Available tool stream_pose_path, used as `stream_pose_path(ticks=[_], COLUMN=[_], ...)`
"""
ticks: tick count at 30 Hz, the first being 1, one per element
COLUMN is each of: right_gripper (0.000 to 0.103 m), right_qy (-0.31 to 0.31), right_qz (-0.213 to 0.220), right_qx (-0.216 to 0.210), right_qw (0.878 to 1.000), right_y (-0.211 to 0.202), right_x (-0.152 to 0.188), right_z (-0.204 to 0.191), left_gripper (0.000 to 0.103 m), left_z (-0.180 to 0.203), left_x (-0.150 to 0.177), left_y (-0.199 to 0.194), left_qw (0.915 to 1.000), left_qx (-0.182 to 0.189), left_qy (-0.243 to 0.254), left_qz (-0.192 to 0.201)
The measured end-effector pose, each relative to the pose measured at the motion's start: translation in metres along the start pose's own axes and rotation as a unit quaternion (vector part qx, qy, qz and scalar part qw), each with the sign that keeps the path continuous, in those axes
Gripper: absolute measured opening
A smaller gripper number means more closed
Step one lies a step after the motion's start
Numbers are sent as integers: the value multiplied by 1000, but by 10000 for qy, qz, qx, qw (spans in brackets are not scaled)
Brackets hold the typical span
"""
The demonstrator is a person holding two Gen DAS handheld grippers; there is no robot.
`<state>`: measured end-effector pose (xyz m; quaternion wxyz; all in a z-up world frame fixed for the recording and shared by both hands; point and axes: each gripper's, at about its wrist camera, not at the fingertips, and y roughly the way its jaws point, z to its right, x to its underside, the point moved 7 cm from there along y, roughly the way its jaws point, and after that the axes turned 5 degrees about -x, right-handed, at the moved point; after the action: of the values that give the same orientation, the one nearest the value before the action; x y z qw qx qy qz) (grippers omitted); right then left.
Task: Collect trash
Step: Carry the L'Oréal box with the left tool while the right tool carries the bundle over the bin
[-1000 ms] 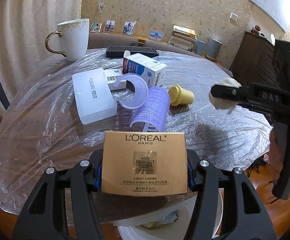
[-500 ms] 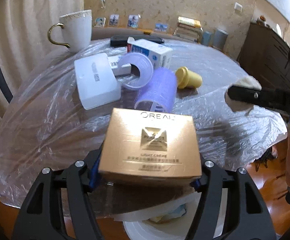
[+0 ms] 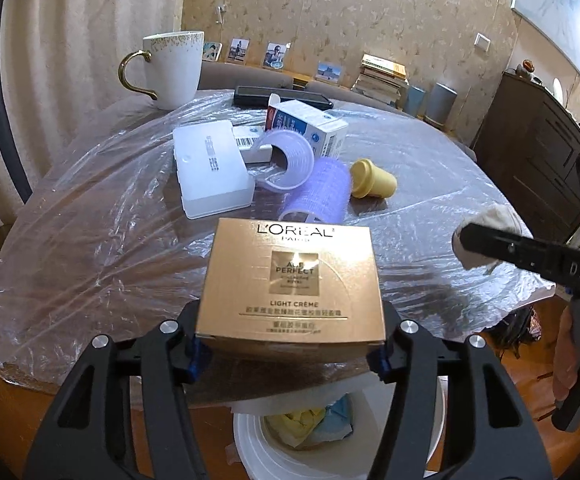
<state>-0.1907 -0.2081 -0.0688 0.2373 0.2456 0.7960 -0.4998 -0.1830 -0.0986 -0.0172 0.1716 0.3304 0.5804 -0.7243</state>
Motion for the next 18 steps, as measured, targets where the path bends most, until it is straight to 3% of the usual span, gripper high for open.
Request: stream_pose_path(ticks=[18], right_gripper=[52], right_qy=[45], right_qz=[-240], right_qx=[-154], right_qw=[9996], right_y=[-38], right_x=[37], right_z=[4], left_gripper=[59], left_z=[25], left_x=[13], left_y=[-27], left_qw=[9981], left_qx=[408], left_qy=[373], left_qz=[-271])
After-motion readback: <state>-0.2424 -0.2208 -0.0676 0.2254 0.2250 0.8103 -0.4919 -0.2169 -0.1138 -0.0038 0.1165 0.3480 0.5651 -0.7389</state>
